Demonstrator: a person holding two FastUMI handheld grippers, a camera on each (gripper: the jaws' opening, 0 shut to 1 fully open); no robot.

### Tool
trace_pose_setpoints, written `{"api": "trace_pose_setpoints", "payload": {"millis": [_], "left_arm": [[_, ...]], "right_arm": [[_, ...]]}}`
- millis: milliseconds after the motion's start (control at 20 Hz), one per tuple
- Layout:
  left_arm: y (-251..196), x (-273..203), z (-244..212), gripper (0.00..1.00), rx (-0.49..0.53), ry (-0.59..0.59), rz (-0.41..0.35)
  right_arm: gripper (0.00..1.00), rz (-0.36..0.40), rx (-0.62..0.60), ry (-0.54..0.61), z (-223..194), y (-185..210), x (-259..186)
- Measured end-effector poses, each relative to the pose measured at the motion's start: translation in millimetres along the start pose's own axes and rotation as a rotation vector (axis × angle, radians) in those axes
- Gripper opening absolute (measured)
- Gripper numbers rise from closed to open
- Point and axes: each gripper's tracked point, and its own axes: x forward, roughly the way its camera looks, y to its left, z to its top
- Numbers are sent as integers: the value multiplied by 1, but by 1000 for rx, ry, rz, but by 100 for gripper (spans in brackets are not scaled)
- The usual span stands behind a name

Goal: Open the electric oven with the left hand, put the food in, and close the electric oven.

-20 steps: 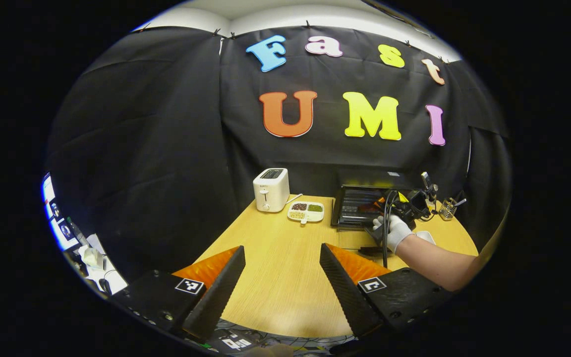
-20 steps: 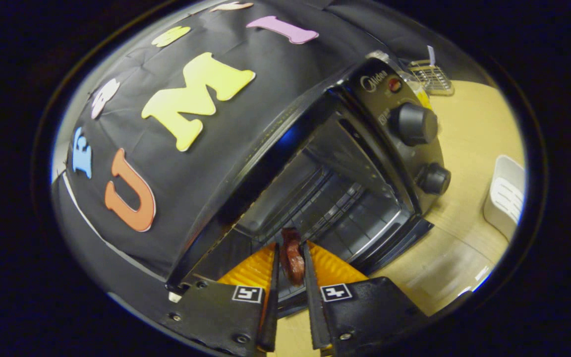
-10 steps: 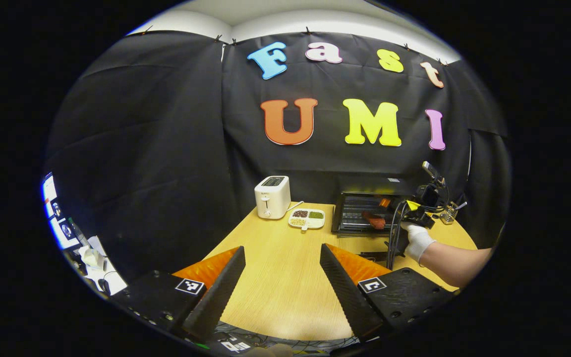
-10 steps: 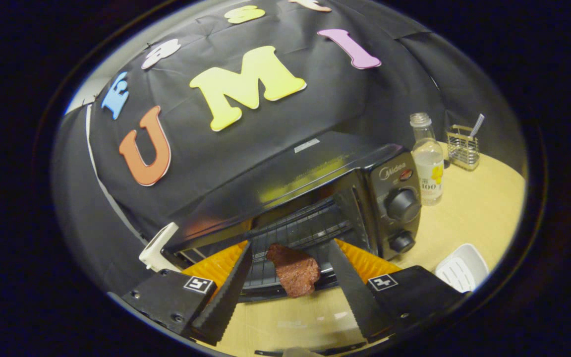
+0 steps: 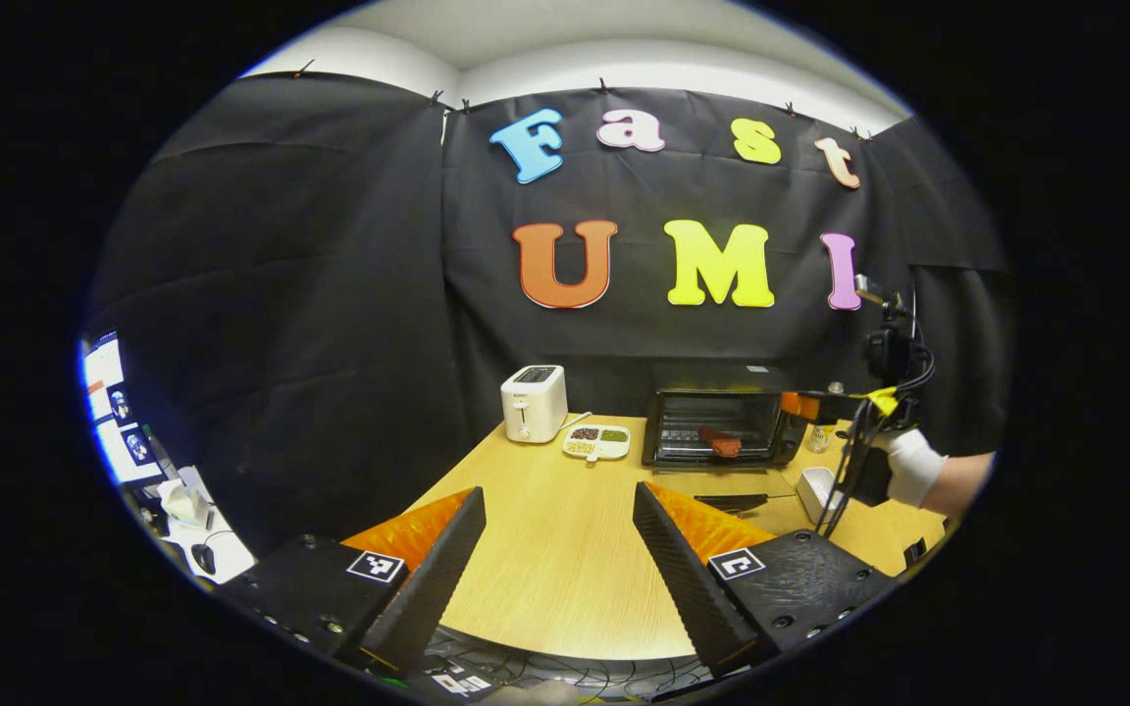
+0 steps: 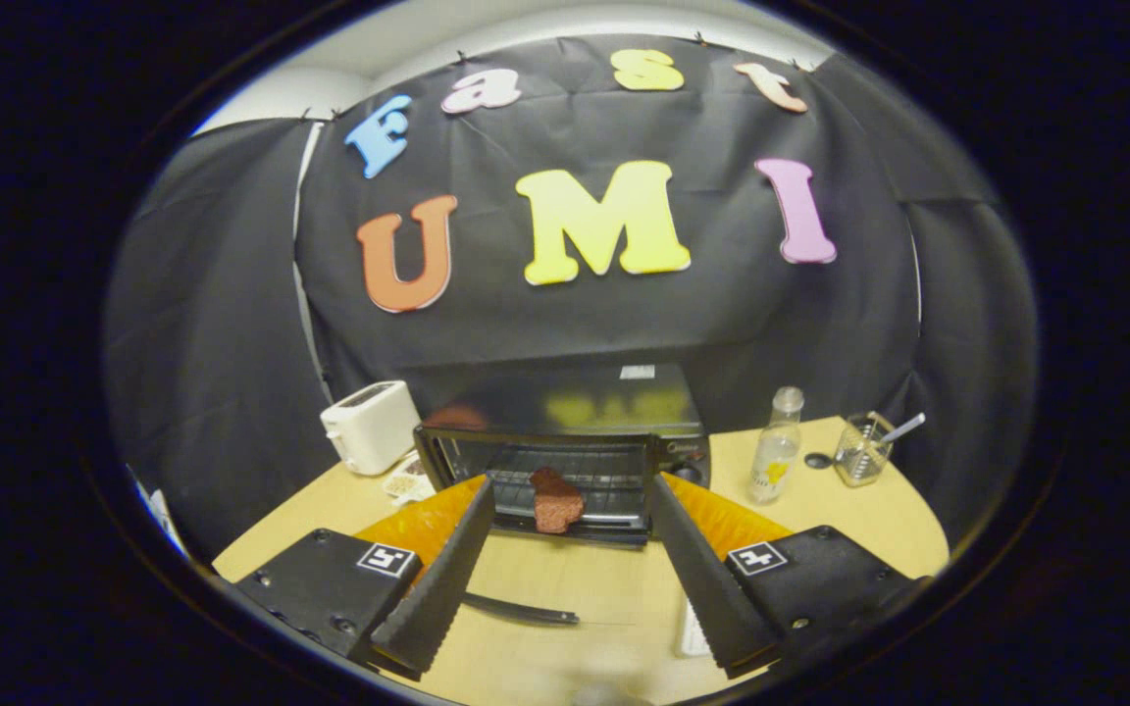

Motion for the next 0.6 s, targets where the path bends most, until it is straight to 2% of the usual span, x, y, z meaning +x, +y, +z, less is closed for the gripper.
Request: {"api": "trace_pose_setpoints", "payload": {"millis": [50,100,200,250,300,400,600], "left_arm": [[-3,-5,-3,97,0,-10,-7],[-6,-8,-5,97,0,-20,-11],[-13,-10,-12,96,15,-24,-7],[-18,-9,-13,97,18,-23,-9],[-27,-7,-15,96,21,-27,-12],[-51,0,-21,96,18,-22,-39],[-112,32,-41,96,24,21,-78]], "right_arm": [[96,-3,-28,-12,11,-7,-22],[100,-5,-54,-33,24,-14,-43],[96,6,-86,-75,47,-25,-81],[100,10,-98,-81,53,-32,-98],[96,14,-105,-91,58,-41,-111],[100,8,-112,-105,66,-67,-134],[100,11,-105,-99,66,-120,-162]]}}
